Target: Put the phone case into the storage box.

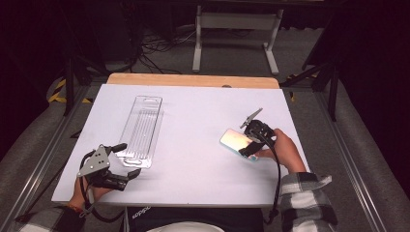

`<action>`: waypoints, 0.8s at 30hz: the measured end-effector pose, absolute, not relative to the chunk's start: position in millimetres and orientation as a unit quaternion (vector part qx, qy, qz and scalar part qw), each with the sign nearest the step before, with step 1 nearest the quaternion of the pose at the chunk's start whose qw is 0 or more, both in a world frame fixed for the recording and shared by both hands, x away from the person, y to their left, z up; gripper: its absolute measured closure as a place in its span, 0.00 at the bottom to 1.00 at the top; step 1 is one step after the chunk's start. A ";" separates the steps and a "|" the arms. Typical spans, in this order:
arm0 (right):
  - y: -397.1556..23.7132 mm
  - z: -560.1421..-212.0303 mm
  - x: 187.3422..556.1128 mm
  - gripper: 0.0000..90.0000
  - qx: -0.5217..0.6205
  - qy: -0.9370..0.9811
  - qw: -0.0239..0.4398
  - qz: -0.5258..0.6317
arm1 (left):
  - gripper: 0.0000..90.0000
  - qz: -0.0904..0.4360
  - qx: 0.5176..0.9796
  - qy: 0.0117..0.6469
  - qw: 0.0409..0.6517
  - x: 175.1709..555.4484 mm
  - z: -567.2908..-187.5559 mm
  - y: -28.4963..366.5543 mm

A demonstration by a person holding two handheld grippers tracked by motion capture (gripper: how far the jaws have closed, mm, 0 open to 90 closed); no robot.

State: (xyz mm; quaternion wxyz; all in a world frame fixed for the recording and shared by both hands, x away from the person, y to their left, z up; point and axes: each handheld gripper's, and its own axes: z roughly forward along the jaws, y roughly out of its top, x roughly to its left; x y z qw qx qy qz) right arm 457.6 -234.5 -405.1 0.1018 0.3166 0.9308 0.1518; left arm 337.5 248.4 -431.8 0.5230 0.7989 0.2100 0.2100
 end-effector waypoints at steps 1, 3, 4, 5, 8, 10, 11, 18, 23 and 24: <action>-235.5 -406.3 458.4 0.15 0.320 0.930 0.097 0.149 | 0.07 0.210 0.799 0.210 0.523 337.5 -431.8 248.4; -236.5 -407.4 459.2 0.15 0.324 0.930 0.091 0.149 | 0.07 0.211 0.799 0.210 0.523 337.7 -432.0 248.3; -237.1 -408.4 460.0 0.15 0.325 0.930 0.087 0.148 | 0.07 0.210 0.799 0.210 0.523 337.8 -432.0 248.4; -237.9 -410.5 461.7 0.15 0.326 0.931 0.082 0.143 | 0.07 0.210 0.799 0.210 0.522 337.5 -432.1 248.2; -238.3 -412.9 463.8 0.15 0.331 0.931 0.074 0.138 | 0.07 0.210 0.800 0.209 0.521 337.5 -432.1 248.1; -239.0 -415.7 466.2 0.15 0.333 0.931 0.068 0.131 | 0.06 0.211 0.803 0.208 0.518 337.7 -431.9 248.3; -239.1 -416.4 466.9 0.15 0.335 0.931 0.066 0.130 | 0.06 0.212 0.803 0.208 0.517 337.8 -431.8 248.3; -238.4 -423.3 471.2 0.15 0.336 0.933 0.049 0.115 | 0.06 0.217 0.804 0.207 0.514 337.7 -432.2 247.7; -239.6 -426.6 473.6 0.16 0.341 0.933 0.041 0.108 | 0.06 0.216 0.804 0.203 0.515 337.6 -432.3 247.1; -239.3 -426.1 473.8 0.16 0.340 0.933 0.040 0.106 | 0.06 0.216 0.804 0.203 0.515 337.6 -432.3 247.0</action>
